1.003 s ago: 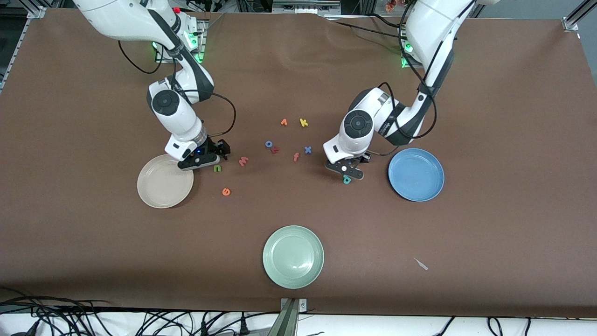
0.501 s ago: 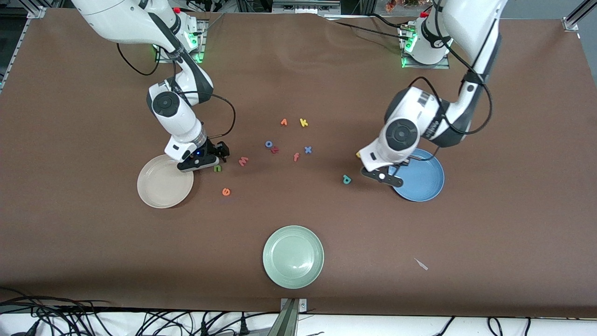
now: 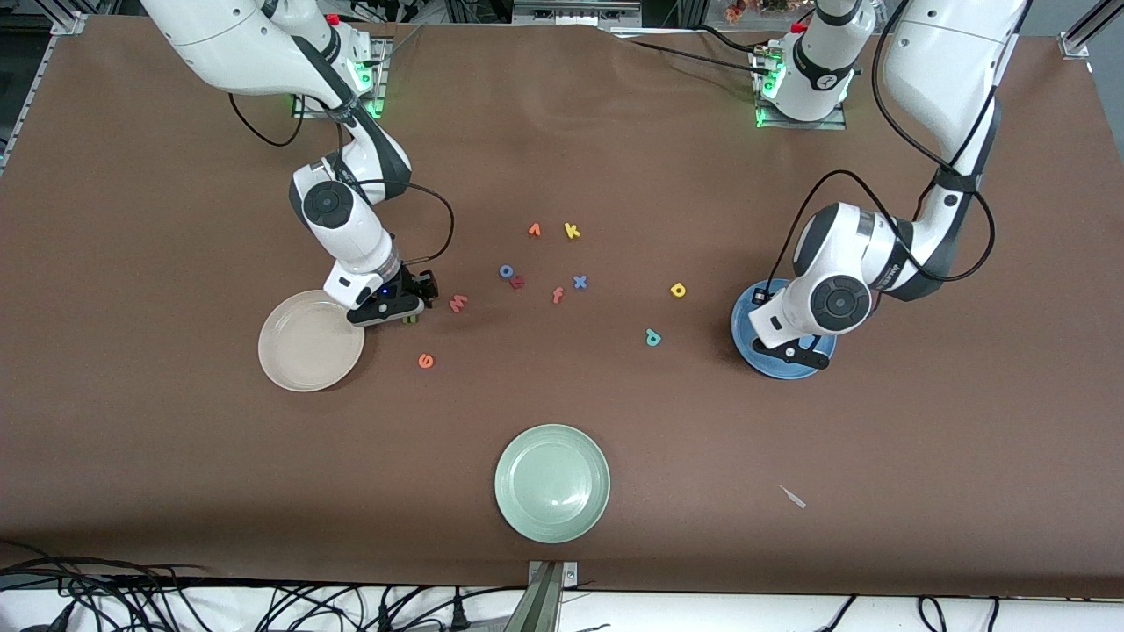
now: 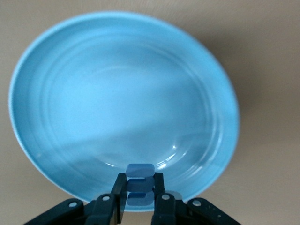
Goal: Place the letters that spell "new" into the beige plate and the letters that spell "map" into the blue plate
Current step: 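Lift the green u to the beige plate while the left gripper reaches the yellow d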
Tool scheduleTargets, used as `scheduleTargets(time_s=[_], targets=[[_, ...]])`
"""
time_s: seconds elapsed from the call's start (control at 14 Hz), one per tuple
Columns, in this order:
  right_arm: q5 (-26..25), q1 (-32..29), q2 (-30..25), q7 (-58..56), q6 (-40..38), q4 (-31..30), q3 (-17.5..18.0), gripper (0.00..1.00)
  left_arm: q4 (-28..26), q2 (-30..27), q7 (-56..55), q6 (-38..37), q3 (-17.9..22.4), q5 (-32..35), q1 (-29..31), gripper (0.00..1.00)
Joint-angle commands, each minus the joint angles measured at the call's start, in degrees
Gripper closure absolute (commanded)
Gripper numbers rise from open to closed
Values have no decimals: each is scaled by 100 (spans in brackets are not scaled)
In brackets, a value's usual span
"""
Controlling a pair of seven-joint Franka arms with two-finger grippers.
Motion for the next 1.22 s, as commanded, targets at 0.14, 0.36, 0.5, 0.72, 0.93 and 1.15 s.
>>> scheduleTargets(time_s=[0.14,0.36,0.5,0.72,0.93,1.15], targets=[[-136,225,205,240,35,301,-203,39,-44,96,15,18,-86,176,149,1],[-127,304,267,311,26,371,-212,43,26,0,-64,-166,-225,97,105,0],[-136,321,302,320,26,389,-247,53,96,-123,-282,-290,-558,88,96,0],[-136,330,311,338,26,389,-256,75,123,-132,-1099,-272,-1076,79,87,0],[-144,322,276,329,-18,389,-291,98,79,-10,-2784,-98,-1394,27,70,0],[-206,304,-39,259,-797,634,-326,98,-192,8,-3447,656,-1413,-850,122,0]])
